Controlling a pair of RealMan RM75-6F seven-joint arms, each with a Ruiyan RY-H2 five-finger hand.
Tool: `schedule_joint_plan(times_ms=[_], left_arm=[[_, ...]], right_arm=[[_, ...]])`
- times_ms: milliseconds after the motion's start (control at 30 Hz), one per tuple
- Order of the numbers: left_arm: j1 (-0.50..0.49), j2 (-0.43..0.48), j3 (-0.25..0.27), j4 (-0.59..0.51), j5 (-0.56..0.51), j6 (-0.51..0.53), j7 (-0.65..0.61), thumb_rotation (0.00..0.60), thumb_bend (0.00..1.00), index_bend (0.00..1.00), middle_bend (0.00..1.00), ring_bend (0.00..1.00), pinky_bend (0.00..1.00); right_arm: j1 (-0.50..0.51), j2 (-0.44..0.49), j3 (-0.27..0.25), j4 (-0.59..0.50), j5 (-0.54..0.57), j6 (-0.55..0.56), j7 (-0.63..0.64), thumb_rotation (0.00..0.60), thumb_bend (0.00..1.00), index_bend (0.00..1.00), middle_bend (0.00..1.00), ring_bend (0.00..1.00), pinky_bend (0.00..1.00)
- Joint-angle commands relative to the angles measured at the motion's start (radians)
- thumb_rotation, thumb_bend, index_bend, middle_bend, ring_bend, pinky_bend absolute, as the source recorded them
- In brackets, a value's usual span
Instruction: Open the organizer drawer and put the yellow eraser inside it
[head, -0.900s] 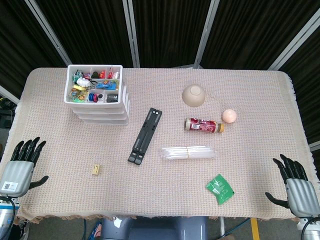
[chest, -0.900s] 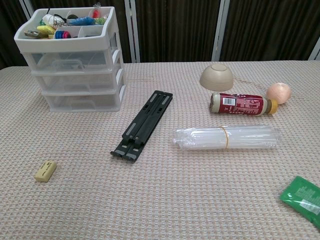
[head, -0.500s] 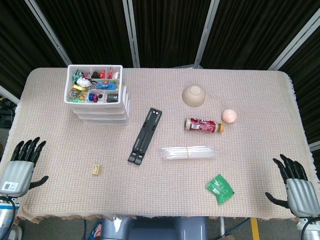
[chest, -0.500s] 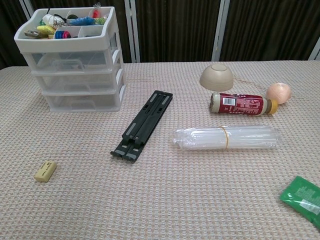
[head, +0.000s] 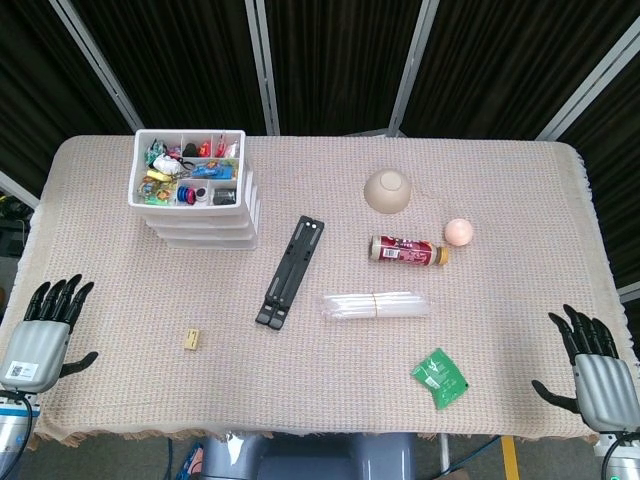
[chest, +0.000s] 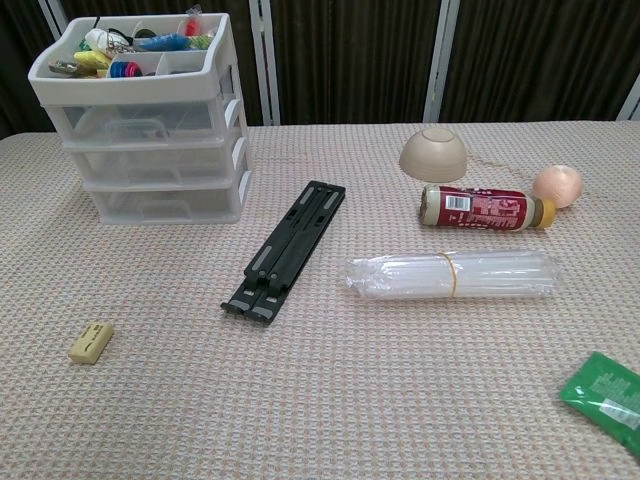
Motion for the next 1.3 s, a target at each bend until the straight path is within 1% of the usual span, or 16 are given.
schedule_joint_plan(times_ms=[33, 133, 167, 233, 267, 300, 367, 400, 500, 567, 667, 767, 867, 967, 1167, 1300], left_arm=[[-0.001, -0.002, 0.0, 0.0, 0.002, 0.001, 0.004, 0.6, 0.15, 0.04, 0.0, 0.0, 0.0], [-0.001, -0.005, 0.0, -0.003, 0.002, 0.001, 0.001, 0.6, 0.2, 0.03, 0.0, 0.0, 0.02], [-0.001, -0.006, -0.002, -0.007, -0.001, 0.001, -0.005, 0.6, 0.26, 0.02, 0.02, 0.03, 0.07], [-0.004, -0.009, -0.013, -0.023, -0.008, 0.003, -0.031, 0.6, 0.38, 0.02, 0.2, 0.22, 0.26], [-0.007, -0.012, -0.019, -0.026, -0.011, 0.003, -0.04, 0.6, 0.44, 0.02, 0.38, 0.39, 0.38], [-0.012, -0.015, -0.027, -0.031, -0.016, 0.002, -0.051, 0.6, 0.48, 0.03, 0.54, 0.54, 0.48], [-0.028, -0.021, -0.045, -0.059, -0.055, -0.035, -0.099, 0.6, 0.51, 0.03, 0.71, 0.68, 0.57], [-0.039, -0.021, -0.059, -0.087, -0.098, -0.069, -0.134, 0.6, 0.53, 0.03, 0.77, 0.73, 0.6], [-0.071, -0.021, -0.095, -0.15, -0.213, -0.16, -0.201, 0.6, 0.57, 0.02, 0.87, 0.81, 0.66], [-0.1, -0.027, -0.128, -0.184, -0.307, -0.229, -0.241, 0.6, 0.58, 0.01, 0.9, 0.84, 0.7], [-0.137, -0.033, -0.163, -0.217, -0.428, -0.319, -0.28, 0.6, 0.65, 0.0, 0.93, 0.87, 0.73], [-0.2, -0.05, -0.233, -0.249, -0.635, -0.423, -0.327, 0.6, 0.75, 0.0, 0.94, 0.88, 0.74], [-0.246, -0.07, -0.274, -0.243, -0.75, -0.46, -0.328, 0.6, 0.81, 0.0, 0.95, 0.89, 0.75], [-0.318, -0.106, -0.314, -0.211, -0.885, -0.484, -0.298, 0.6, 0.84, 0.0, 0.95, 0.89, 0.75], [-0.421, -0.163, -0.349, -0.142, -1.065, -0.534, -0.262, 0.6, 0.85, 0.0, 0.95, 0.89, 0.75], [-0.468, -0.198, -0.362, -0.097, -1.138, -0.567, -0.258, 0.6, 0.85, 0.0, 0.95, 0.89, 0.75]], right_arm=[[-0.002, 0.003, 0.002, 0.0, 0.004, 0.002, 0.007, 0.6, 0.06, 0.1, 0.0, 0.0, 0.0], [-0.003, 0.005, 0.001, -0.001, 0.0, 0.003, 0.009, 0.6, 0.06, 0.1, 0.0, 0.0, 0.0], [-0.002, 0.005, -0.001, -0.002, -0.003, 0.003, 0.009, 0.6, 0.06, 0.1, 0.0, 0.0, 0.0], [-0.003, 0.004, -0.003, -0.002, -0.007, 0.004, 0.006, 0.6, 0.06, 0.1, 0.0, 0.0, 0.0], [-0.003, 0.004, -0.003, -0.002, -0.008, 0.005, 0.005, 0.6, 0.06, 0.1, 0.0, 0.0, 0.0], [-0.003, 0.004, -0.003, -0.002, -0.008, 0.005, 0.005, 0.6, 0.06, 0.1, 0.0, 0.0, 0.0], [-0.004, 0.005, -0.004, -0.003, -0.008, 0.004, 0.006, 0.6, 0.06, 0.1, 0.0, 0.0, 0.0], [-0.004, 0.006, -0.005, -0.004, -0.008, 0.003, 0.008, 0.6, 0.06, 0.1, 0.0, 0.0, 0.0], [-0.004, 0.008, -0.007, -0.005, -0.009, 0.0, 0.011, 0.6, 0.06, 0.1, 0.0, 0.0, 0.0], [-0.004, 0.009, -0.007, -0.005, -0.008, -0.001, 0.013, 0.6, 0.06, 0.1, 0.0, 0.0, 0.0], [-0.004, 0.01, -0.007, -0.006, -0.006, -0.003, 0.015, 0.6, 0.06, 0.1, 0.0, 0.0, 0.0], [-0.002, 0.012, -0.008, -0.008, -0.005, -0.007, 0.018, 0.6, 0.06, 0.1, 0.0, 0.0, 0.0], [-0.002, 0.013, -0.009, -0.009, -0.004, -0.011, 0.02, 0.6, 0.06, 0.1, 0.0, 0.0, 0.0], [-0.001, 0.015, -0.009, -0.011, 0.0, -0.015, 0.027, 0.6, 0.06, 0.11, 0.0, 0.0, 0.0], [0.002, 0.017, -0.008, -0.01, 0.004, -0.023, 0.036, 0.6, 0.06, 0.11, 0.0, 0.0, 0.0], [0.003, 0.018, -0.007, -0.012, 0.008, -0.026, 0.042, 0.6, 0.06, 0.11, 0.0, 0.0, 0.0]])
